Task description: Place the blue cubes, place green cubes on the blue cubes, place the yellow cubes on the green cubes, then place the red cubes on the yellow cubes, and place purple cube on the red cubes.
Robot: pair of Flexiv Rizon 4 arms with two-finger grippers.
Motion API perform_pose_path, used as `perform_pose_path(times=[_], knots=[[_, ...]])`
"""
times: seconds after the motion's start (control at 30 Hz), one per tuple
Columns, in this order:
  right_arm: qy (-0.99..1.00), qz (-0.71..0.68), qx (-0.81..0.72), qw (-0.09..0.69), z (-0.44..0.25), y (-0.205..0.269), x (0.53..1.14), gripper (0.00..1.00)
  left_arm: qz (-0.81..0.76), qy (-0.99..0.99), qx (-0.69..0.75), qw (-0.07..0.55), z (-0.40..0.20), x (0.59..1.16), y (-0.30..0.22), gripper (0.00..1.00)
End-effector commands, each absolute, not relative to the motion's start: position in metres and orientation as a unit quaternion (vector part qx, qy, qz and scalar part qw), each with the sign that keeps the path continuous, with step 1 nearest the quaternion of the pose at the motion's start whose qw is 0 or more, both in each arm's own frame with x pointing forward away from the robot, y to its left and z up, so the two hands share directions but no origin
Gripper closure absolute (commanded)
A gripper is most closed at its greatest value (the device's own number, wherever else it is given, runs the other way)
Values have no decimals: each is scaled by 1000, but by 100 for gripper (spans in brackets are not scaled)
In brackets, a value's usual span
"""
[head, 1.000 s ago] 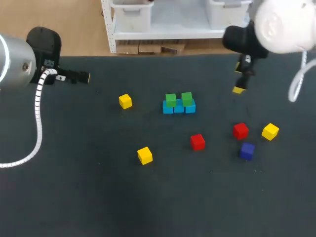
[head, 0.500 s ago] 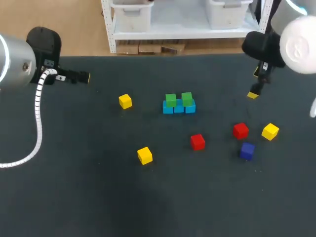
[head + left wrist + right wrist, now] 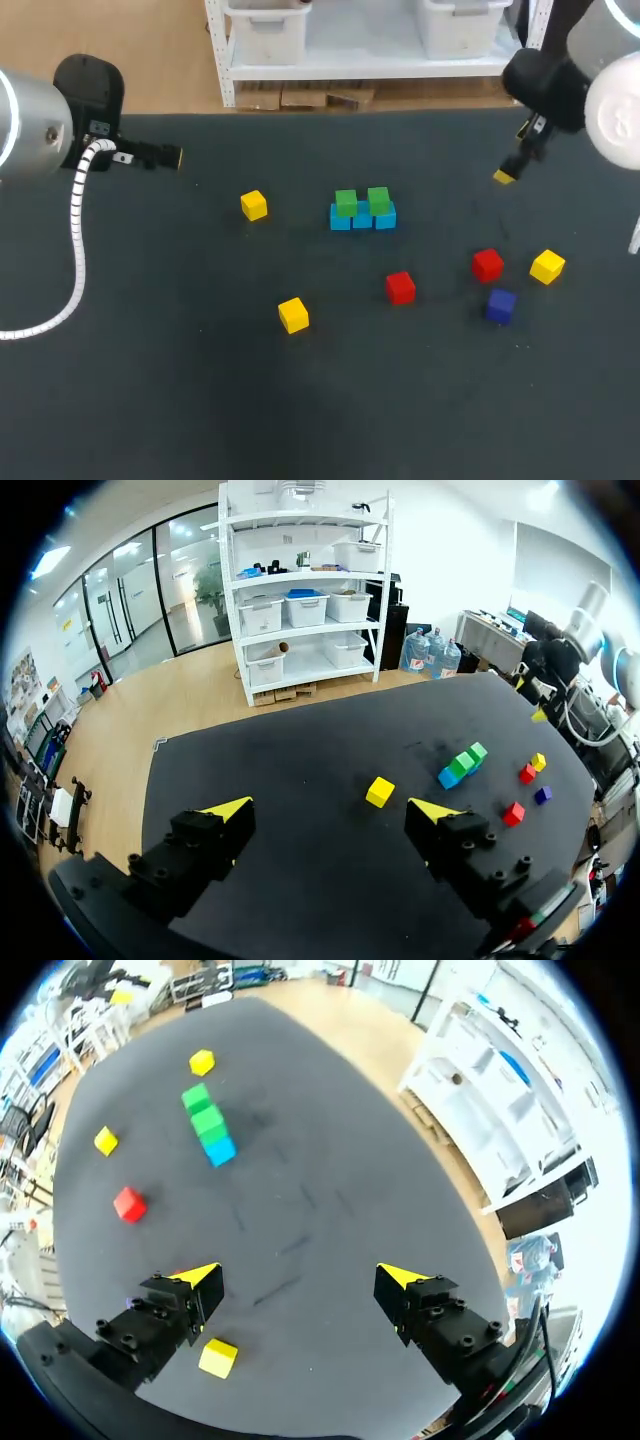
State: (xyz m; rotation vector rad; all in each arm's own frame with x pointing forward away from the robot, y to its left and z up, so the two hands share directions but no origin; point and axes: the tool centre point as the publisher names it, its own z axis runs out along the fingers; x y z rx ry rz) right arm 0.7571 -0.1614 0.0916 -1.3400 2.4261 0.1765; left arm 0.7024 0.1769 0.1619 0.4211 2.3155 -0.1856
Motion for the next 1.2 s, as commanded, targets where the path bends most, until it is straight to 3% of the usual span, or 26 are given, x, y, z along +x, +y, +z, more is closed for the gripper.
perform_pose_path(times=[0.03, 1.2], knots=[[863, 67, -458, 205, 96, -170, 758, 0, -75, 907, 166, 380, 162, 703, 178, 0], [886, 78, -341, 305, 153, -230, 775, 0, -75, 907, 166, 380, 162, 703, 178, 0]])
